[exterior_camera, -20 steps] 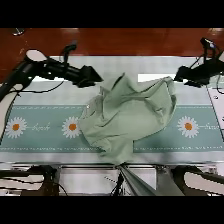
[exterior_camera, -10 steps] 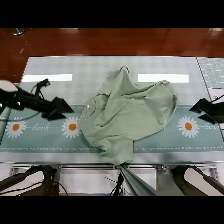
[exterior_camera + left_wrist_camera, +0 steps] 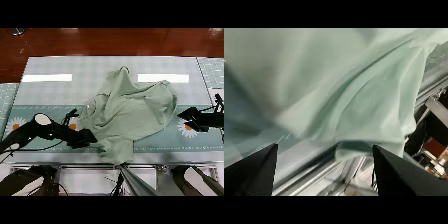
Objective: Fold the shirts.
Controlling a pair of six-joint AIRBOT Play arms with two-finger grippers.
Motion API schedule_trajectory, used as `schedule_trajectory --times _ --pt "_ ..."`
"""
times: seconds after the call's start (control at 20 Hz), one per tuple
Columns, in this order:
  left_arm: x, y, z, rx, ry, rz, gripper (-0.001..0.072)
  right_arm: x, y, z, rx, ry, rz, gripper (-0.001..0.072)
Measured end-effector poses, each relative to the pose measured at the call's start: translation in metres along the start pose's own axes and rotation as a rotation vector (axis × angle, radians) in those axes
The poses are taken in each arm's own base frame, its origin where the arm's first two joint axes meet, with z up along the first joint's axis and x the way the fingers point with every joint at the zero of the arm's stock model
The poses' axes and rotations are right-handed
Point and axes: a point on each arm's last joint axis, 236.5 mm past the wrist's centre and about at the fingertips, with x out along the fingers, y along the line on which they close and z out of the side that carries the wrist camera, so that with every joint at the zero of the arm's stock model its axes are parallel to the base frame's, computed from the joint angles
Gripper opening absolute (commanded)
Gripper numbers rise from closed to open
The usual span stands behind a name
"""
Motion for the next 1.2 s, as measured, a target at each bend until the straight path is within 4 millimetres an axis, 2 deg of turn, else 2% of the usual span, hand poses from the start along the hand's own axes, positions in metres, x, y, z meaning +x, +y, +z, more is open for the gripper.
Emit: schedule_trajectory --times 0.1,0.15,0.2,0.25,0.4,0.6,0.9,0.95,1.1,1.2 --pt "0.016 -0.013 0.008 0.012 -0.065 -0.015 0.0698 0.001 0.001 -0.002 -0.003 0.005 0.008 0.0620" --pt "0.022 -0.021 0.014 0.010 -0.107 -0.028 0.0609 0.001 0.002 -0.003 -0.004 0.007 0.010 0.0619" --pt "0.027 -0.026 0.020 0.012 -0.143 -0.034 0.0130 0.001 0.002 -0.003 -0.005 0.008 0.013 0.0619" --pt "0.030 -0.029 0.027 0.021 -0.186 -0.029 0.0025 0.001 0.002 -0.003 -0.005 0.008 0.014 0.0619" --pt "0.029 -0.046 0.043 0.061 -0.262 -0.049 0.0025 0.001 0.002 -0.002 -0.006 0.002 0.013 0.0619" --pt "0.016 -0.066 0.066 0.095 -0.341 -0.081 0.0025 0.010 0.003 0.004 0.016 0.001 0.036 0.0619" --pt "0.005 -0.083 0.076 0.128 -0.364 -0.114 0.0025 0.050 0.018 0.007 0.004 0.071 0.077 0.0611" --pt "0.005 -0.085 0.075 0.131 -0.357 -0.117 0.0025 0.058 0.025 0.010 -0.001 0.081 0.084 0.0503" --pt "0.005 -0.087 0.074 0.136 -0.352 -0.123 0.0025 0.078 0.036 0.018 -0.055 0.098 0.058 0.0023" --pt "0.003 -0.088 0.075 0.141 -0.352 -0.127 0.0025 0.085 0.047 0.021 -0.088 0.114 0.059 0.0022"
